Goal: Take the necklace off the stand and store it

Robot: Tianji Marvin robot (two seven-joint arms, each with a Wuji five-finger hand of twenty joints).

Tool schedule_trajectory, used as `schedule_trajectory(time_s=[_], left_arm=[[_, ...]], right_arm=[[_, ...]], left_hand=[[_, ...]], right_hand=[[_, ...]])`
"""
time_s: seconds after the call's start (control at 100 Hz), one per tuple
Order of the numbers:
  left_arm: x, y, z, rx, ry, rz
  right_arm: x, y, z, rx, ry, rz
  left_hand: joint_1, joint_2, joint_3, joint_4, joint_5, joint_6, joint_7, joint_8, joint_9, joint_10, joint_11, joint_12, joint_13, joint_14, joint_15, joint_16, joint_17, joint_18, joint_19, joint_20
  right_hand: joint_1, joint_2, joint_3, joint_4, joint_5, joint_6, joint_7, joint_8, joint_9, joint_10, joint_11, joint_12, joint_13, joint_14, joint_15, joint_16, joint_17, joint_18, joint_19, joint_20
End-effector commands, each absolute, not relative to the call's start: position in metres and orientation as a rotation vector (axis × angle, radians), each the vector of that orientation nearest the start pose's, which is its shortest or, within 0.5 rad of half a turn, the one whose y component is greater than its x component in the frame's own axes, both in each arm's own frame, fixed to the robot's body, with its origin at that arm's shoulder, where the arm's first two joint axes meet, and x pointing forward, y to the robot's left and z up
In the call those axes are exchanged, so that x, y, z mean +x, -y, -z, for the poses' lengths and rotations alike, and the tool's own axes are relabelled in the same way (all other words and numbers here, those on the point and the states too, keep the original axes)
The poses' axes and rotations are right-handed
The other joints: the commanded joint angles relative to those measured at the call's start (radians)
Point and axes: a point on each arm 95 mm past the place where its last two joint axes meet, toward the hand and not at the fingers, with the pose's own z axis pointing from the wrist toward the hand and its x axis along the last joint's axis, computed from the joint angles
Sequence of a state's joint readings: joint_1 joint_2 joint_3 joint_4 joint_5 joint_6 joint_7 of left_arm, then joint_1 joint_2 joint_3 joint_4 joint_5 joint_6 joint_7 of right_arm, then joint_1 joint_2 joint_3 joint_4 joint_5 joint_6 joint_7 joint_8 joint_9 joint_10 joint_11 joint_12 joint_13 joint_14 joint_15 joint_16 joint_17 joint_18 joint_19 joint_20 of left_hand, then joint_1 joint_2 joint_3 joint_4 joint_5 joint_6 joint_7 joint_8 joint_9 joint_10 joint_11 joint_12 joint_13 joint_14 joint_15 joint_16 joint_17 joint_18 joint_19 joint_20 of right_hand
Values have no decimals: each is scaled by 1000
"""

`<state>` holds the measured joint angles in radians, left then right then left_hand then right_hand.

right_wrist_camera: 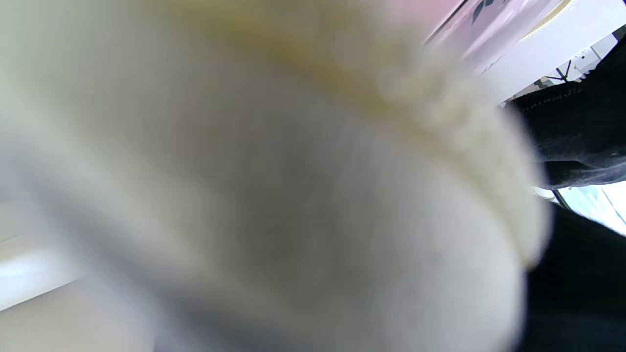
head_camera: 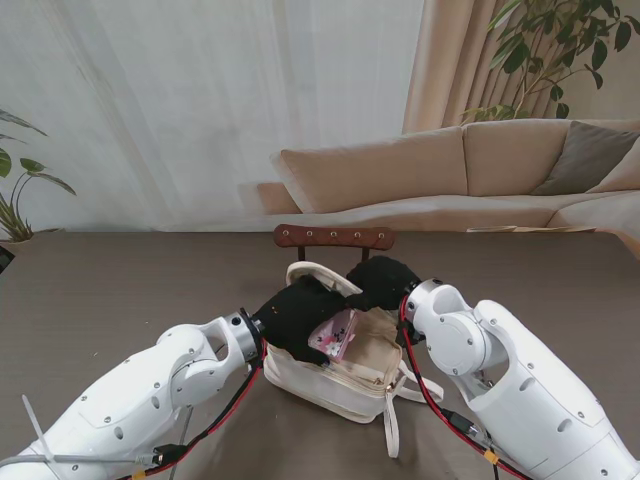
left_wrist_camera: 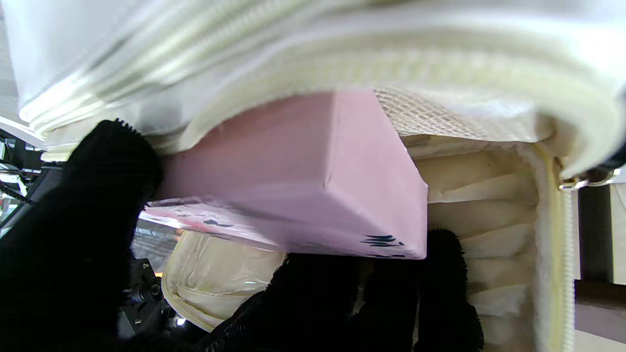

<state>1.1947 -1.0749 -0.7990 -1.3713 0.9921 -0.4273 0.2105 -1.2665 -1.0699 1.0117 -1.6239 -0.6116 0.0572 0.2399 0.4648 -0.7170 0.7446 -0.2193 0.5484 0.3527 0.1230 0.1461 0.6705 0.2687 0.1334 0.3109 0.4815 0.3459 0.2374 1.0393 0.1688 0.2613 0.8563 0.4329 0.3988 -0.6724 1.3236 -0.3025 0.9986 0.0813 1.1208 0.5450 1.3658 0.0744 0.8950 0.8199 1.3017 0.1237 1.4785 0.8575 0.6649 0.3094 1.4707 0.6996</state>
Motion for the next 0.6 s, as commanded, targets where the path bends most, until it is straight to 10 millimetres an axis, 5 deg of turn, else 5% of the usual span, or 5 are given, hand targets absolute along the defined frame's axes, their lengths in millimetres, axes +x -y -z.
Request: schedule_trajectory(time_s=[0.0, 0.18, 0.32, 0.59], left_arm=[[428, 104, 307, -623, -1874, 1915], [426, 103, 307, -635, -1889, 1917], [425, 103, 307, -645, -1904, 1905], [423, 101, 307, -666, -1936, 1883]], right_arm=[[446, -69, 261, 1413, -1675, -1686], [446, -68, 262, 1420, -1680, -1682], [445, -68, 263, 1426, -1682, -1681], [445, -69, 264, 1437, -1685, -1683]], left_hand=[[13, 105, 92, 67, -66, 29, -69, -43, -60, 26, -28, -25, -63, 37, -47, -16, -42, 27, -84, -33], [-26, 113, 35, 61, -71, -16, -63, -55, -134, 37, -54, -68, -164, 74, -80, -64, -83, 43, -194, -79], [-42, 144, -35, 67, -78, -64, -52, -45, -203, 39, -68, -92, -249, 90, -109, -201, -125, 46, -345, -108], [-47, 236, -193, 87, -78, -131, -63, -31, -293, 0, -88, -141, -382, 64, -141, -402, -133, 33, -691, -137]], right_hand=[[32, -20, 67, -28, 38, 2, 32, -1, 81, 22, 39, 7, 9, -43, 37, 14, 375, 37, 56, 30], [32, -19, 67, -29, 39, 3, 32, 0, 81, 22, 40, 6, 9, -42, 37, 14, 375, 37, 55, 31], [32, -19, 68, -28, 39, 4, 31, 0, 81, 23, 41, 6, 9, -40, 39, 15, 375, 39, 55, 31], [31, -20, 67, -29, 40, 4, 31, 1, 81, 23, 42, 6, 9, -38, 40, 15, 375, 39, 55, 32]])
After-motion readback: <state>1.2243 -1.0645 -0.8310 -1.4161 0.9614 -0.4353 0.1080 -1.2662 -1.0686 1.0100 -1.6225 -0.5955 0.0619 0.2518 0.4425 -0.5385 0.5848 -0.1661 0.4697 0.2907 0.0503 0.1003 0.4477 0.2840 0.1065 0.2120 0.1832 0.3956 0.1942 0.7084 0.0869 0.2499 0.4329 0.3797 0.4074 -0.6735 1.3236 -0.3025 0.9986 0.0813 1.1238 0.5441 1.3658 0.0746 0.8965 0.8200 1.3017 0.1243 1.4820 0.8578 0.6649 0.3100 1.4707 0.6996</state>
